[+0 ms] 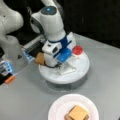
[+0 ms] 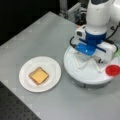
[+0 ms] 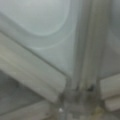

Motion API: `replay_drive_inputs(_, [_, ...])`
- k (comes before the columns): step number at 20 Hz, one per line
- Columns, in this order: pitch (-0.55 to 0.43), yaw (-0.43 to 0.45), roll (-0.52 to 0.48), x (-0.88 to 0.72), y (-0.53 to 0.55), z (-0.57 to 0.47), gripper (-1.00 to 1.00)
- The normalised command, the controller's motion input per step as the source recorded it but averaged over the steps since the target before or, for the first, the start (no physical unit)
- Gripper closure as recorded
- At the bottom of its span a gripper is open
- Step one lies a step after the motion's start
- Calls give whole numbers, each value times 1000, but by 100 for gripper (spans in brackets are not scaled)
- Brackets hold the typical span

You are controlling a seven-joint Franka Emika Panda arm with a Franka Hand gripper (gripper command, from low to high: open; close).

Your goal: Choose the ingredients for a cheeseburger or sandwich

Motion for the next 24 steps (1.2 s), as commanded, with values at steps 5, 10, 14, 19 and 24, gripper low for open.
replay_drive_inputs(5, [-121, 81, -150, -119, -2, -131, -100])
replay_drive_inputs(10, [-110, 122, -167, -120, 10, -94, -100])
replay_drive_inputs(14, [-98, 163, -162, -129, -17, -44, -100])
replay_drive_inputs(19, [-93, 173, -111, -171, -44, -60, -100])
replay_drive_inputs(24, [-85, 176, -73, -172, -53, -49, -100])
